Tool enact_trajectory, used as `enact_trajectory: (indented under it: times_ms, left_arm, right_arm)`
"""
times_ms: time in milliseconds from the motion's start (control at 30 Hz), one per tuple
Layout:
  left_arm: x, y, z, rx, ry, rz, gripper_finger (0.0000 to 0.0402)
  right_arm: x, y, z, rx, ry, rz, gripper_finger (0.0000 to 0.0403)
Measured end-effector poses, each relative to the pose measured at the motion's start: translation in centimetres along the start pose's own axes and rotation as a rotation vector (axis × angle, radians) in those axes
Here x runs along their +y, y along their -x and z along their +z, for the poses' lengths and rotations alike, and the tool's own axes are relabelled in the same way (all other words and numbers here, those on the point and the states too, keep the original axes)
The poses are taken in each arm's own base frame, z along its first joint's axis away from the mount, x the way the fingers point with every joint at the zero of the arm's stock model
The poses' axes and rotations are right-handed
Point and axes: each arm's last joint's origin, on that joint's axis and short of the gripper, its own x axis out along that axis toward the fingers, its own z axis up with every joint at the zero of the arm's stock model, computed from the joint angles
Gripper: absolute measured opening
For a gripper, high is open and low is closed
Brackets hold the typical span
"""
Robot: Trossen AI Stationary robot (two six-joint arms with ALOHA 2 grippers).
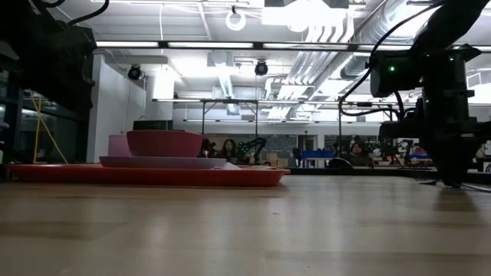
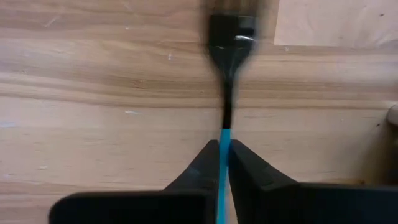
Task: Set up tray
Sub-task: Put the blue fork on the brown napkin
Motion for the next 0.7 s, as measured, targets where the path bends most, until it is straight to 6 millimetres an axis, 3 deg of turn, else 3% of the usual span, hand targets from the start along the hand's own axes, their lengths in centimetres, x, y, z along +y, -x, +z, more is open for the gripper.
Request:
enact_trajectory:
  times_ms: [700]
  left_arm:
    - [0.0,0.0,0.0,0.001,-0.003,0.001,0.0227]
  right_arm:
    - [1.1,0.9,0.3,-0.031,0.008,0.051,0.0003]
